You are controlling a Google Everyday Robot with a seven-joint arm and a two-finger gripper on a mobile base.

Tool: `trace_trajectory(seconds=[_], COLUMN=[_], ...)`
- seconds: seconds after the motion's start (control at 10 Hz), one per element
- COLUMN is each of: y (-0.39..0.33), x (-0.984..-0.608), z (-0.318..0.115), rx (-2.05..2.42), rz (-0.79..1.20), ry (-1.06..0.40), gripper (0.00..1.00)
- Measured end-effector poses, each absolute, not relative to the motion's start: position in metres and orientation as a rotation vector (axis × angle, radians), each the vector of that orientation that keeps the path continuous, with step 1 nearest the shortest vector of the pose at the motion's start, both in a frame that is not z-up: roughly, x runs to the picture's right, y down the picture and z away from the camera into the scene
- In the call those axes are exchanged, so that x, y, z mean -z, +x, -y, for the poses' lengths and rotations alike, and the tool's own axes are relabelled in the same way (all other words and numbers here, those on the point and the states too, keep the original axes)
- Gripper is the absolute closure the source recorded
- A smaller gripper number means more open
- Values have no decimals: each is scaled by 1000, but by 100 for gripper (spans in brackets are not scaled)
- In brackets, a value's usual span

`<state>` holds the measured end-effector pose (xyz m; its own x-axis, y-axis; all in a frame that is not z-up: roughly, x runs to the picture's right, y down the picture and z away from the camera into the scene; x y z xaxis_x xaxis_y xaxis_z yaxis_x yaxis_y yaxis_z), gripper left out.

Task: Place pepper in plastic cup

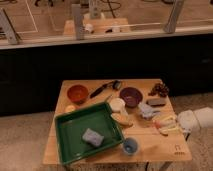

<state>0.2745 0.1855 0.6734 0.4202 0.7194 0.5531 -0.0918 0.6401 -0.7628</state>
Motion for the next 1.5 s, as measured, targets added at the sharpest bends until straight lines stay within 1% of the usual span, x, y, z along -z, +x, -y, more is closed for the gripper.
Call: trace_trajectory(seconds=[0.1,0.3,0.6,1.1,1.5], y=[271,272,269,221,180], x=[-672,-670,-669,-676,-670], z=[-180,-176,-178,-187,-182], rx=[-587,-607,-607,-614,-618], rz=[1125,1226,1234,1295,1348], ry=[-733,-736,-743,-814,-866], gripper=[100,100,100,100,100])
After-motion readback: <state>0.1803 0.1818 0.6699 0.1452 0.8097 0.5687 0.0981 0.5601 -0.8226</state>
